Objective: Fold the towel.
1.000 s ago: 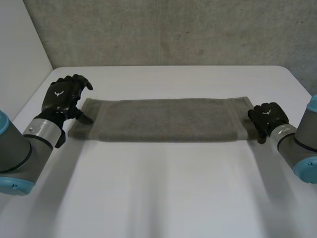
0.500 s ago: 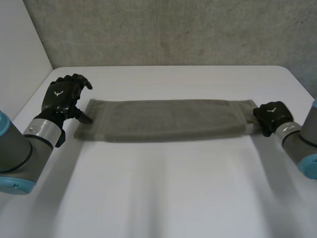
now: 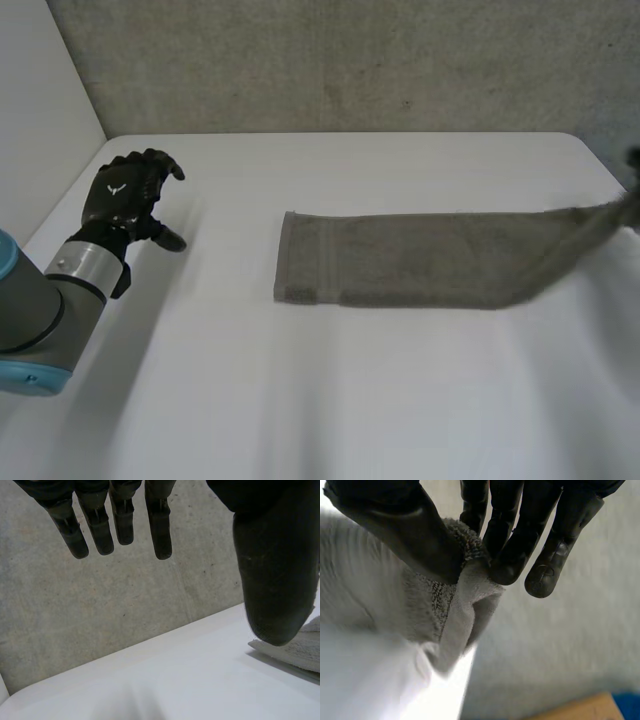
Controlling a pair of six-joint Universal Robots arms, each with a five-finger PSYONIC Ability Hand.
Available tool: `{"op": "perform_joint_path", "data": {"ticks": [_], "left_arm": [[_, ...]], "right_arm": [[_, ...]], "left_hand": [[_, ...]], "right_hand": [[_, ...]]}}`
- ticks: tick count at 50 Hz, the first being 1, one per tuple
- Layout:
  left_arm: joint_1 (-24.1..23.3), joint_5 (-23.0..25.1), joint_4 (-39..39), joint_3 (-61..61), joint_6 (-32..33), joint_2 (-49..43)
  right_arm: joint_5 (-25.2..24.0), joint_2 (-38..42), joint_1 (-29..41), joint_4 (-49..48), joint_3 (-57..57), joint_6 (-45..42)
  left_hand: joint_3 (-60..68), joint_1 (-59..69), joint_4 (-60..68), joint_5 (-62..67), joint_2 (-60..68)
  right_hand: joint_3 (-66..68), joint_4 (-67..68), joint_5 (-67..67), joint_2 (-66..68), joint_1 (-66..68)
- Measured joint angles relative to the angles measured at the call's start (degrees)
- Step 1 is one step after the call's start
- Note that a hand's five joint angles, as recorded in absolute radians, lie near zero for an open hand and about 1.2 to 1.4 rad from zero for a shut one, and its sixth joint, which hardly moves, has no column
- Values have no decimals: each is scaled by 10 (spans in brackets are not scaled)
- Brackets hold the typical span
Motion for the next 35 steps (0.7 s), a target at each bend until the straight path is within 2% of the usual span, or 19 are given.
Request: {"op": "perform_joint_path", "data": {"ticks": [3,7,11,15,17,18,19,20,21,23,29,35], "left_arm": [[-2,-2,2,-3,0,1],[-3,-5,5,-6,1,2],[-4,-7,6,-7,3,2],[-4,-7,7,-7,5,2],[-5,-7,7,-7,5,2],[-5,-7,7,-7,6,2],[-5,-7,7,-7,6,2],[-6,-7,7,-8,6,2],[-6,-7,7,-8,6,2],[-6,-6,7,-8,6,2],[-8,-6,7,-9,7,2],[-13,-6,7,-10,8,2]], "right_arm": [[4,-20,67,3,-5,12],[21,-21,193,2,-23,23],[50,16,326,0,-54,23],[76,70,426,0,-92,19],[91,117,475,5,-122,12],[93,126,482,7,-128,9],[102,151,499,14,-145,0],[105,159,504,17,-151,-4],[113,180,515,26,-166,-16],[126,200,522,39,-182,-32],[162,206,508,78,-207,-54],[167,123,451,93,-164,0]], "left_hand": [[0,0,0,0,0],[0,0,0,0,0],[0,0,0,0,0],[0,0,0,0,0],[0,0,0,0,0],[0,0,0,0,0],[0,0,0,0,0],[0,0,0,0,0],[0,0,0,0,0],[0,0,0,0,0],[0,0,0,0,0],[0,0,0,0,0]], "right_hand": [[2,0,0,0,0],[2,0,0,0,0],[2,0,0,0,0],[2,0,0,0,0],[-151,-151,-154,-148,-145],[-205,-205,-211,-203,-200],[-331,-318,-332,-332,-328],[-376,-374,-380,-379,-373],[-487,-484,-511,-491,-483],[-595,-593,-616,-590,-583],[-624,-618,-626,-609,-612],[-624,-618,-626,-609,-613]]}}
